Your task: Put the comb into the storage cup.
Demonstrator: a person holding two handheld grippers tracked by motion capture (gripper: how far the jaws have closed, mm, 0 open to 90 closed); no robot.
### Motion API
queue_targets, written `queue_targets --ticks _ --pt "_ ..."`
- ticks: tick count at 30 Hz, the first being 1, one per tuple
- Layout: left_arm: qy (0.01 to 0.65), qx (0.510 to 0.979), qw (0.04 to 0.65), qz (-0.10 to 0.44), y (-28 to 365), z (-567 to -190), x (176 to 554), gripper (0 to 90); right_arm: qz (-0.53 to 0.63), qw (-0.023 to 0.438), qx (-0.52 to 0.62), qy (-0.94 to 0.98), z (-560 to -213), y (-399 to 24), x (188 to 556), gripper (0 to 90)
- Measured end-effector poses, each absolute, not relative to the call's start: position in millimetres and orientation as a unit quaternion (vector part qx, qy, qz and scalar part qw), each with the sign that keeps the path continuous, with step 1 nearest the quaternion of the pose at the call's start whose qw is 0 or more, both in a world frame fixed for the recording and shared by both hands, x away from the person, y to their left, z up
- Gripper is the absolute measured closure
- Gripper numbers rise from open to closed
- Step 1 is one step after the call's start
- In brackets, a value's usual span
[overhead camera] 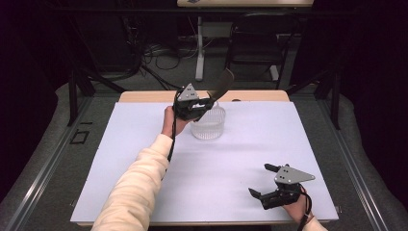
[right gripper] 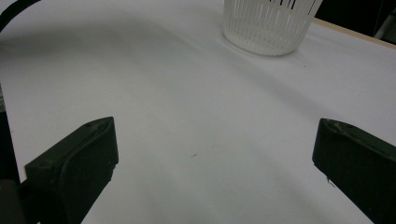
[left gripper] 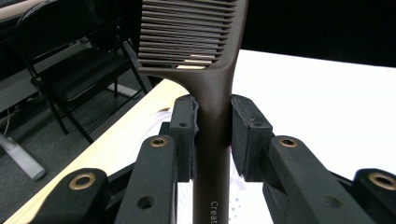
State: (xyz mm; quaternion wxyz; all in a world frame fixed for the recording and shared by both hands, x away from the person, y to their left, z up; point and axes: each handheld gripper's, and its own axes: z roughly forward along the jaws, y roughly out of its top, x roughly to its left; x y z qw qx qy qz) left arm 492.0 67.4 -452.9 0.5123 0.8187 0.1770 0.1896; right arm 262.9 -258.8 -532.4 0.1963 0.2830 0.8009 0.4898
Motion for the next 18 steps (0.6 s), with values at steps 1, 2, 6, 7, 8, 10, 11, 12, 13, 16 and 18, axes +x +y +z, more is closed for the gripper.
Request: queue_targets --ticks 1,2,6,7,8,10,11,12,13,16,18 --pt "0.175 0.820 0.510 0.190 67.5 -453.1 492.3 72.3 0.490 0.196 0.283 0.801 -532.4 -258.8 262.8 0.0" --pt "0.175 0.821 0.509 0.189 67.5 -453.5 492.3 72.3 0.490 0.196 0.283 0.801 -532.4 -258.8 262.9 0.0" --pt "0.168 0.827 0.502 0.188 67.3 -455.0 493.0 72.3 0.490 0.196 0.283 0.801 -532.5 -258.7 262.9 0.0" --pt "0.166 0.830 0.499 0.188 67.3 -455.3 493.2 72.3 0.490 0.197 0.283 0.801 -532.5 -258.6 262.9 0.0" --pt "0.166 0.831 0.497 0.189 66.9 -455.7 493.2 72.3 0.490 0.196 0.283 0.801 -532.5 -258.6 262.9 0.0" --pt "0.162 0.833 0.495 0.187 66.3 -456.3 493.7 72.3 0.490 0.196 0.283 0.801 -532.4 -258.7 262.8 0.0" --pt "0.161 0.834 0.494 0.187 66.0 -456.5 493.8 72.2 0.490 0.197 0.283 0.801 -532.4 -258.7 262.9 0.0" --pt "0.160 0.835 0.492 0.187 65.8 -456.6 493.8 72.3 0.490 0.197 0.283 0.801 -532.4 -258.7 262.9 0.0" --pt "0.160 0.835 0.493 0.186 65.6 -456.9 493.9 72.3 0.490 0.196 0.284 0.801 -532.4 -258.7 262.8 0.0" --pt "0.159 0.837 0.490 0.185 64.8 -457.4 494.1 72.3 0.490 0.197 0.283 0.801 -532.4 -258.5 262.9 0.0" --pt "0.157 0.839 0.487 0.185 64.3 -457.9 494.3 72.3 0.490 0.196 0.284 0.801 -532.5 -258.3 262.8 0.0"
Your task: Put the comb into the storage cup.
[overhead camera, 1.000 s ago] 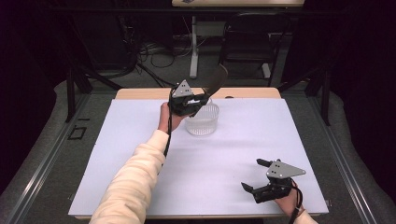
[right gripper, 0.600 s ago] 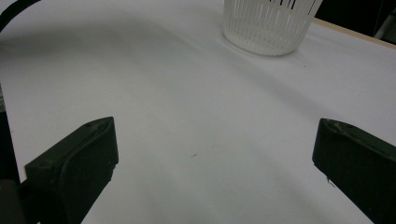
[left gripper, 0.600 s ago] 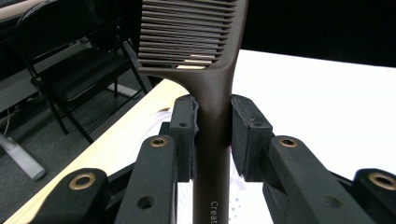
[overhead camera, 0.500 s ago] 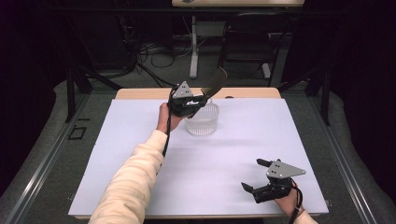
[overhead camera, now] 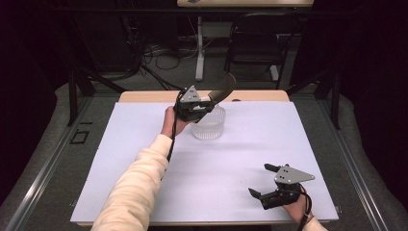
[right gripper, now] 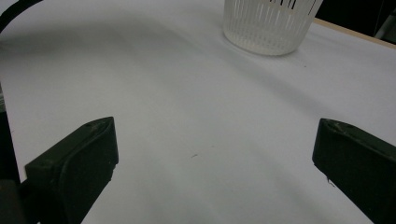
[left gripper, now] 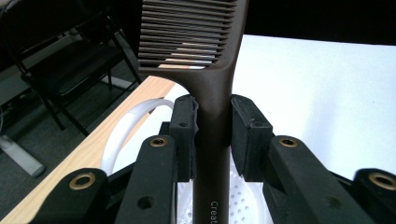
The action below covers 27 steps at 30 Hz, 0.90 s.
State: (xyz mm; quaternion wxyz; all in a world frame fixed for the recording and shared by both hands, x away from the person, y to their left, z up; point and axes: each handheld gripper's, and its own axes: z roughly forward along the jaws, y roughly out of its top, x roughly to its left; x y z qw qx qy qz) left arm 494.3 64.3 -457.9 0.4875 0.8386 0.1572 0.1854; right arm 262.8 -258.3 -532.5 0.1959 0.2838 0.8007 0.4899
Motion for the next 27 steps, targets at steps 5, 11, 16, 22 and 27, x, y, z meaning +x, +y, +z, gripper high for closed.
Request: queue_targets --ticks 5,11,16,22,27 --pt "0.155 0.841 0.485 0.183 64.5 -459.1 495.0 72.3 0.490 0.196 0.283 0.800 -532.5 -258.6 263.0 0.0" --pt "0.147 0.844 0.485 0.176 64.3 -461.3 496.5 72.3 0.491 0.197 0.282 0.800 -532.7 -258.5 263.5 0.0" --pt "0.142 0.849 0.477 0.176 63.0 -462.9 497.4 72.2 0.491 0.196 0.283 0.800 -532.6 -258.5 263.4 0.0" --pt "0.140 0.854 0.470 0.173 62.2 -465.2 498.7 72.2 0.491 0.196 0.283 0.800 -532.7 -258.6 263.5 0.0" --pt "0.134 0.859 0.462 0.173 60.0 -467.4 499.7 72.2 0.490 0.196 0.283 0.801 -532.7 -258.5 263.4 0.0"
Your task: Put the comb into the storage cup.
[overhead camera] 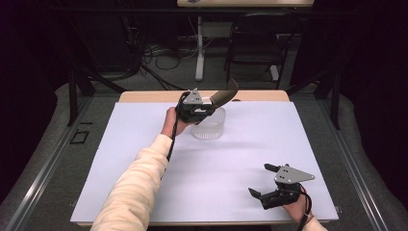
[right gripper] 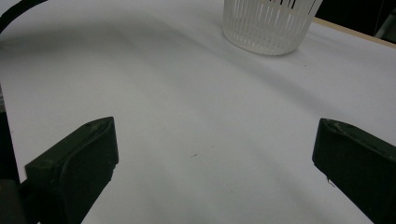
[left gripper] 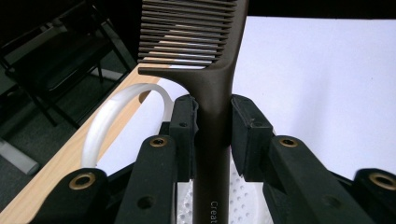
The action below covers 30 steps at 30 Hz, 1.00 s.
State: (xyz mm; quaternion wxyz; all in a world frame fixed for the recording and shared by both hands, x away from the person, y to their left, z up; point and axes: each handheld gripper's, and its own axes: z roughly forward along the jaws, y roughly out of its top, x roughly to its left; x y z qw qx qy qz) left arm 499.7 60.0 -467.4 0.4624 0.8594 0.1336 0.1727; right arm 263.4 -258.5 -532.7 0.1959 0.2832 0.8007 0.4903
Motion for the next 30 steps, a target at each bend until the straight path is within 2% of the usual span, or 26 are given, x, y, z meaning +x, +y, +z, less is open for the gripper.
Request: queue_targets --ticks 30 --pt "0.114 0.880 0.427 0.175 52.4 -476.1 503.2 72.3 0.490 0.197 0.283 0.801 -532.3 -258.9 263.1 0.0"
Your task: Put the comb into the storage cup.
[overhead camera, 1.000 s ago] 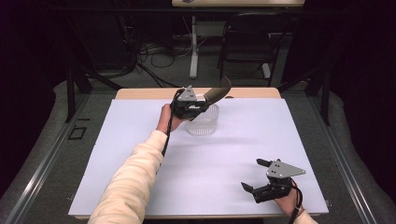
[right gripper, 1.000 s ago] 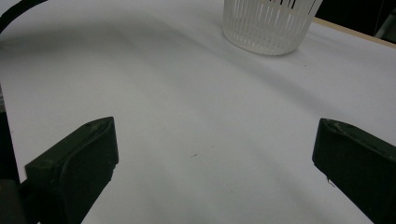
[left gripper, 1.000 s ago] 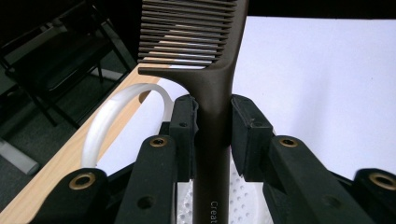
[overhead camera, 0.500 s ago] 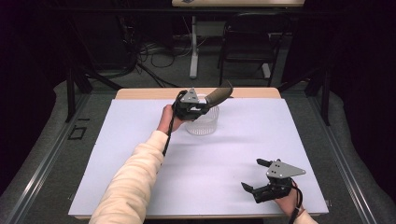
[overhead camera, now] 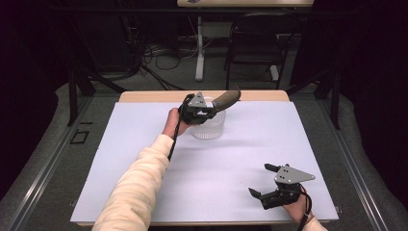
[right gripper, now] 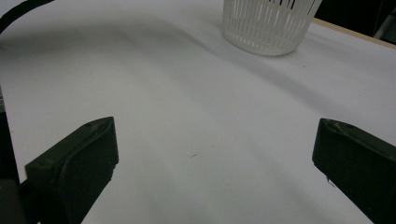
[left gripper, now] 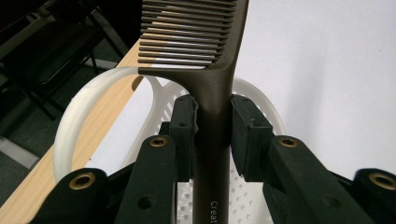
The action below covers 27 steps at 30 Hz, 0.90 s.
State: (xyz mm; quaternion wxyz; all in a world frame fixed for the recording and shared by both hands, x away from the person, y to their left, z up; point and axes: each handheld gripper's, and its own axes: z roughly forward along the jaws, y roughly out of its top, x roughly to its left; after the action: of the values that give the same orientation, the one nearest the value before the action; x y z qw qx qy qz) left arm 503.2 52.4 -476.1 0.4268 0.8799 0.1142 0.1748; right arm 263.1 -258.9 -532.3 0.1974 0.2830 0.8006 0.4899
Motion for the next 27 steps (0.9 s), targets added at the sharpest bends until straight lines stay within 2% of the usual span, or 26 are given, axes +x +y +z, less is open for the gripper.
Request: queue_targets --ticks 27 --pt "0.108 0.891 0.406 0.173 48.0 -484.8 506.3 72.2 0.491 0.196 0.284 0.800 -532.2 -259.2 263.1 0.0"
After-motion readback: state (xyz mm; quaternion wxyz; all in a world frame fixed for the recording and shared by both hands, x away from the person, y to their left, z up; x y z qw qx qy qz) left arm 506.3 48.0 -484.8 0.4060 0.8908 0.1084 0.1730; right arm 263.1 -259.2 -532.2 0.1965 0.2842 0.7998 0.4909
